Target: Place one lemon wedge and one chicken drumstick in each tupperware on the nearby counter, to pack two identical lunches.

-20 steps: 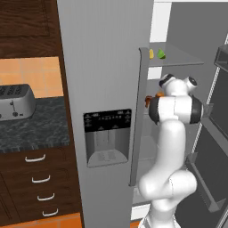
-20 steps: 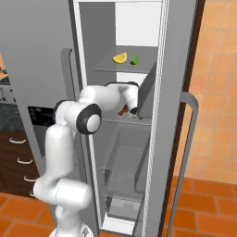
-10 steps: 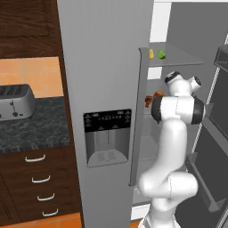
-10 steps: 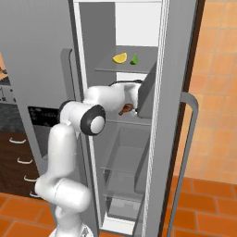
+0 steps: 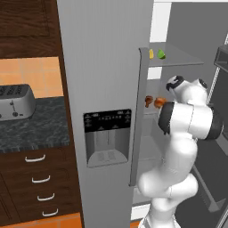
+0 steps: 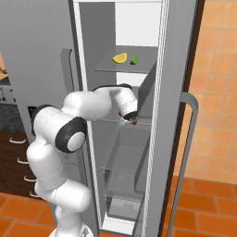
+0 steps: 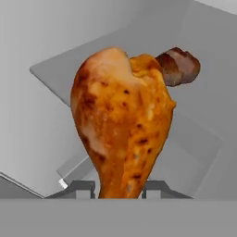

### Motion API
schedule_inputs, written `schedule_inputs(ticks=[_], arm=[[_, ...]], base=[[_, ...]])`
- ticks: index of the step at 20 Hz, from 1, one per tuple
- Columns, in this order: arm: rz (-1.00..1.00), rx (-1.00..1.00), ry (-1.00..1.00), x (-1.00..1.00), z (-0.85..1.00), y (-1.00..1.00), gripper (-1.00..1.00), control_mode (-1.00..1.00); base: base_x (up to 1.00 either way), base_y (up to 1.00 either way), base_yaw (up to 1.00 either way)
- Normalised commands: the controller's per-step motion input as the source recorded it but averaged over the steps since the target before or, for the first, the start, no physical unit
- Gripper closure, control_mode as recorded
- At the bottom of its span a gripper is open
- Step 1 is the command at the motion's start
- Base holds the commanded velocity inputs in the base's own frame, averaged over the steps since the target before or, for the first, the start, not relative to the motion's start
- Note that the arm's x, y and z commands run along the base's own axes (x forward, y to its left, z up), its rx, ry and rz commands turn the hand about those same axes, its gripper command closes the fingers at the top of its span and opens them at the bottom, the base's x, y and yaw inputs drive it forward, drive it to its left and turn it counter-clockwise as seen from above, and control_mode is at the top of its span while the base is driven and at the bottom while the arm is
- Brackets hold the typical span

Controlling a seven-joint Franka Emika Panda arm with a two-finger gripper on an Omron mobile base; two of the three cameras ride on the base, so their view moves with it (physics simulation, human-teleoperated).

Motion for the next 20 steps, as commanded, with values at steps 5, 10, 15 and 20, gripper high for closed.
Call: schedule_inputs(ticks=[5, 10, 15, 20], arm=[[0.01, -0.1, -0.15, -1.0, 0.21, 0.28, 1.0, -1.0], [0.0, -0.02, -0.18, -1.0, 0.4, 0.02, 1.0, -1.0], [0.0, -0.08, -0.21, -0.96, 0.56, 0.19, 1.0, -1.0], [0.02, -0.17, -0.13, -0.43, 0.81, 0.5, 1.0, -1.0]], base=[[0.0, 0.0, 0.0], [0.0, 0.0, 0.0], [0.0, 0.0, 0.0], [0.0, 0.0, 0.0]])
